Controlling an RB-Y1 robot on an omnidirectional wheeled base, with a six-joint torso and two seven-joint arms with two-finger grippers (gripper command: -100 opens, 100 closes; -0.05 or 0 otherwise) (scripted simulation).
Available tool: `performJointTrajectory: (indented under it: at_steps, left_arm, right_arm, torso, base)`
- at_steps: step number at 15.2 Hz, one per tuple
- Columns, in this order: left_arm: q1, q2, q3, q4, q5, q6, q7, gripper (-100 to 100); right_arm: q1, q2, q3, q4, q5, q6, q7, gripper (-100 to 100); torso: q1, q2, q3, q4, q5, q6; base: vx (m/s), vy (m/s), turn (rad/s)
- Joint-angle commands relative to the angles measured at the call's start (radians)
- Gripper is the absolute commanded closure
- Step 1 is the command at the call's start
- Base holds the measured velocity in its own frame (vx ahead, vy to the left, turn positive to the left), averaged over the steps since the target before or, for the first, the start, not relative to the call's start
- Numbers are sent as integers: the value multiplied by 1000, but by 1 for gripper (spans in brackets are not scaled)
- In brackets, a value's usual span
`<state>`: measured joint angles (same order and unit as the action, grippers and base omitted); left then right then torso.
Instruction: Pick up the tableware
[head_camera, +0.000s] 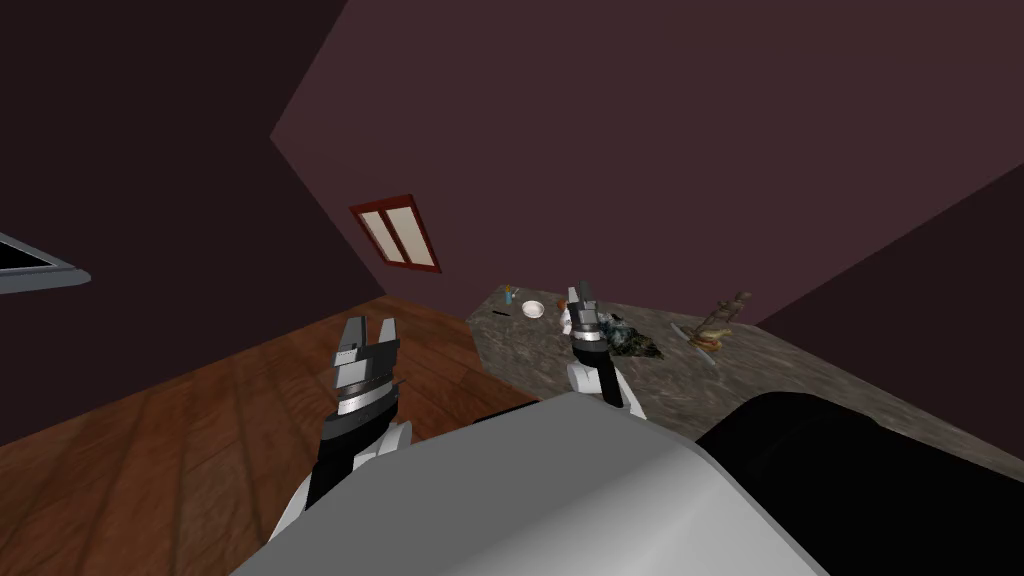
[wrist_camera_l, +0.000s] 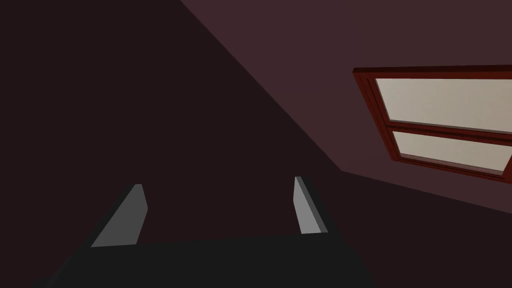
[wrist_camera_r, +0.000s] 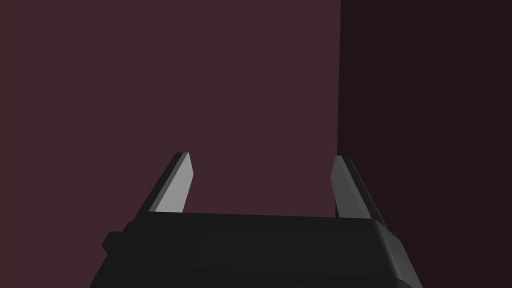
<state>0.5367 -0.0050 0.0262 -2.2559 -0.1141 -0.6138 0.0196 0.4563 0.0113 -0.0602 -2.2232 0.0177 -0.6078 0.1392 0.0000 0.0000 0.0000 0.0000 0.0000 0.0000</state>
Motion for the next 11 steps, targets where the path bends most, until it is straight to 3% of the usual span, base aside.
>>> performJointTrajectory:
  at_steps: [1, 11]
  left_arm:
    - [0, 0, 0, 0, 0, 0, 0, 0]
    - [0, 0, 0, 0, 0, 0, 0, 0]
  right_arm:
    - [-1, -42, 1, 9, 4, -1, 1, -100]
    - [-7, -236, 10, 82, 40, -6, 8, -100]
  torso:
    - [0, 0, 0, 0, 0, 0]
    - [0, -2, -1, 0, 0, 0]
  base:
    - [4, 2, 27]
    - [18, 8, 55]
